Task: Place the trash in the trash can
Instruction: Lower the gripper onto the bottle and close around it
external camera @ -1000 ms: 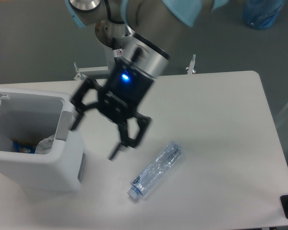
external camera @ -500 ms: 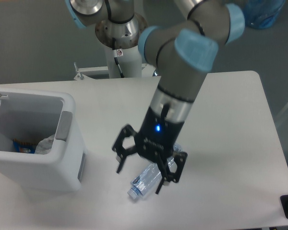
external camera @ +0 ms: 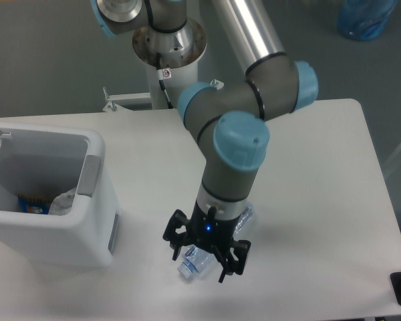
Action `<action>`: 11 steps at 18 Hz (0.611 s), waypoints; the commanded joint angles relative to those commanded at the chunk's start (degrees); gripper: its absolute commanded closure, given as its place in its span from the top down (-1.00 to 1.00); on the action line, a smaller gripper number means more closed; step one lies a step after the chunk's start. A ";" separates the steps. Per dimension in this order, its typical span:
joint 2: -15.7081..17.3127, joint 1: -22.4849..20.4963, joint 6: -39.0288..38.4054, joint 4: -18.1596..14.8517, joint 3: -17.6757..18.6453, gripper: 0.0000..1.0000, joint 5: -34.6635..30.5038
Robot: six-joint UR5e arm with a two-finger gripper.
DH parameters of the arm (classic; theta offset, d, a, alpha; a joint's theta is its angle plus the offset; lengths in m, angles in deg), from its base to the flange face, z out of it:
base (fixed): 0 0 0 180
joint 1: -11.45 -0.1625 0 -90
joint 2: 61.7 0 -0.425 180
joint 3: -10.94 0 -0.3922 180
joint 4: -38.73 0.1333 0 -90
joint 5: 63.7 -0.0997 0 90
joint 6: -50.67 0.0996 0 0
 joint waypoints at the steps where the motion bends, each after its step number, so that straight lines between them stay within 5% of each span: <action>1: -0.53 0.44 0.00 -0.01 0.00 1.00 -0.80; 5: -4.65 2.98 0.09 0.69 -0.97 1.00 -5.44; 11: -6.42 5.19 1.06 -0.10 -1.23 1.00 -9.15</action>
